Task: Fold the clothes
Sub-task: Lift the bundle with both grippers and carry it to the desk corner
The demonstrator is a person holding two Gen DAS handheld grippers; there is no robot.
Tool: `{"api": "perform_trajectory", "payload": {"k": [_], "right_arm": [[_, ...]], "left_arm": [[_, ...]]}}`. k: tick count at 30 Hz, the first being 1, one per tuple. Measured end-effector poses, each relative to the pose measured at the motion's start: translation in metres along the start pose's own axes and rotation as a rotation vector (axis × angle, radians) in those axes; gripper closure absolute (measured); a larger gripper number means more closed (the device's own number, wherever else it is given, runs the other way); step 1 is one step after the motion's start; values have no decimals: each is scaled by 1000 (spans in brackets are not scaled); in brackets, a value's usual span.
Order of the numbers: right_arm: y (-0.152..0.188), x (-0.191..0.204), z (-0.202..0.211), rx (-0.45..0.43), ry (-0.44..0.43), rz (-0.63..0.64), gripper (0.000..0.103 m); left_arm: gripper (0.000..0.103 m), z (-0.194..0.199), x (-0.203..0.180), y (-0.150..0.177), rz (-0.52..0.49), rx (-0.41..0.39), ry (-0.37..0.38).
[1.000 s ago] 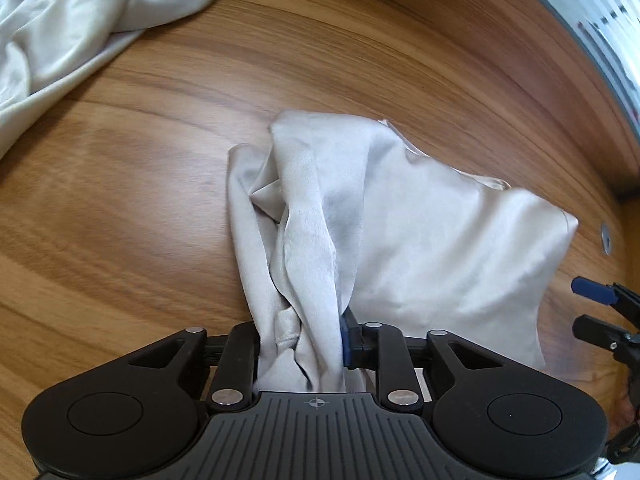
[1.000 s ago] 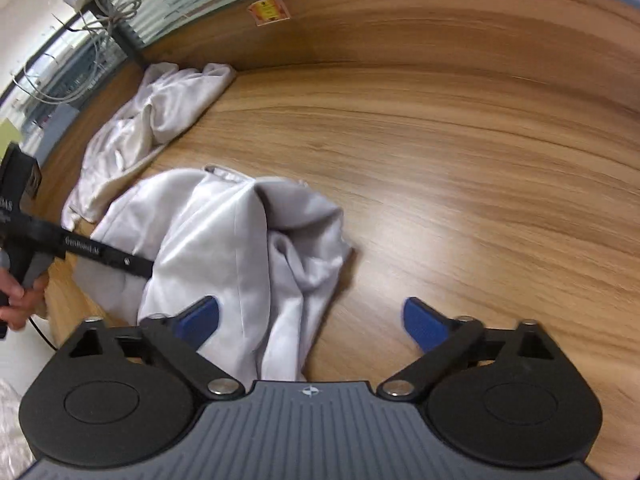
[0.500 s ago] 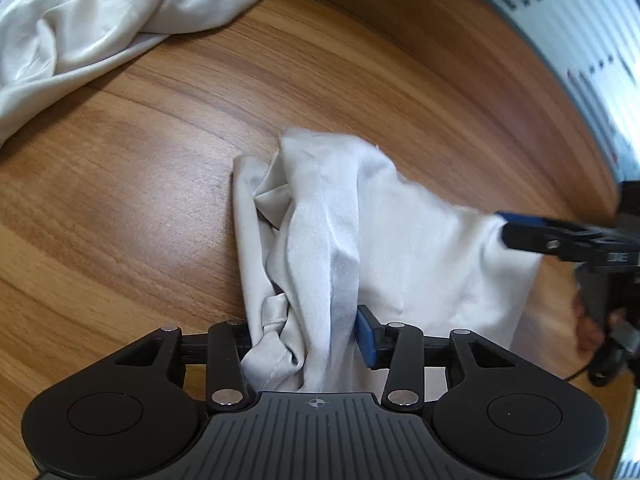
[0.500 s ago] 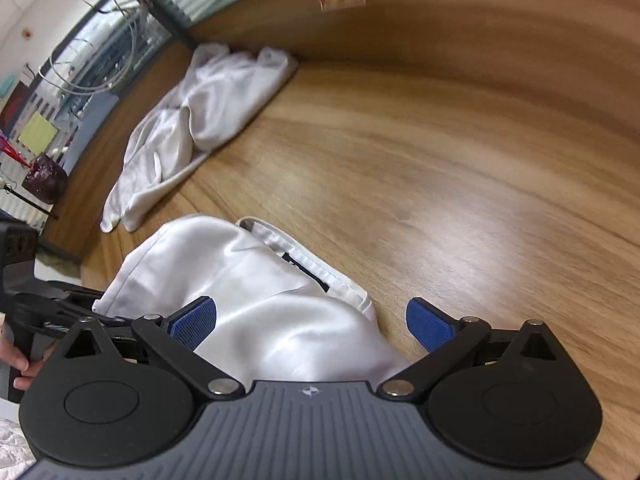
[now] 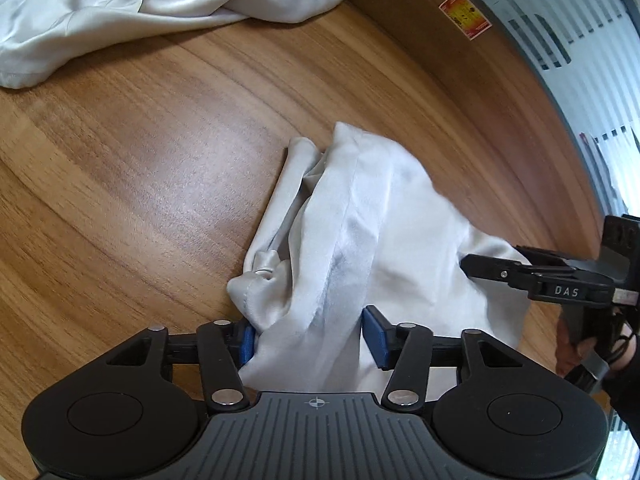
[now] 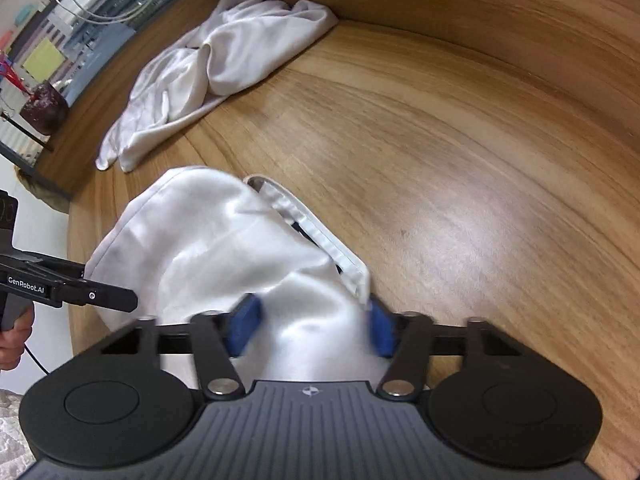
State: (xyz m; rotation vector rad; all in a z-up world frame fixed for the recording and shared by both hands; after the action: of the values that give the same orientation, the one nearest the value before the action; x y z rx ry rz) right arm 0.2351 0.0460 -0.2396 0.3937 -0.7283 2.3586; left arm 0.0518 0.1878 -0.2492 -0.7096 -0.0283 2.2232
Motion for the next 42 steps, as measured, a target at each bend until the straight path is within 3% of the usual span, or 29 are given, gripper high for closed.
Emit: {"api": "perform_trajectory", "payload": {"k": [1, 3, 7, 12, 16, 22, 27, 34, 42], "right_arm": [[2, 0, 1, 6, 14, -9, 72], [6, 1, 6, -5, 27, -30, 84], [19, 9, 29, -87, 69, -73, 91], [48, 20, 68, -204, 106, -191, 93], [76, 20, 107, -313, 143, -325, 93], [129, 11, 166, -471, 224, -527, 93], [178, -1, 215, -585, 301, -659, 93], [231, -25, 281, -692, 443, -738, 93], [284, -89, 347, -803, 547, -849, 93]], "left_arm": [[66, 0, 0, -1, -1, -4, 1], [82, 3, -4, -4, -27, -24, 1], [90, 17, -23, -12, -109, -84, -39], [91, 30, -64, -24, -283, -140, -98], [92, 26, -109, -22, -472, -153, -103], [92, 8, -172, -23, -643, -123, -29], [92, -7, -239, -3, -786, -90, 43], [92, -37, -338, 30, -984, -54, 128], [92, -70, -445, 69, -1154, -52, 169]]}}
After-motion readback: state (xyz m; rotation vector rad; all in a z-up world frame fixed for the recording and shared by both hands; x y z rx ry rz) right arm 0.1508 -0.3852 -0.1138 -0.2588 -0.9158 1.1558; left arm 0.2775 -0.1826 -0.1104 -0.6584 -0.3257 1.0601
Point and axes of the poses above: each gripper's, at about its wrist camera, not at the fingertips, and z roughly against the way its jaws point, x to its left, y to its underside, the point moved 8 cm from there along -z, roughly the way its jaws point, and after that the axes turned 1 degree about -x, right-handed, at the moved point
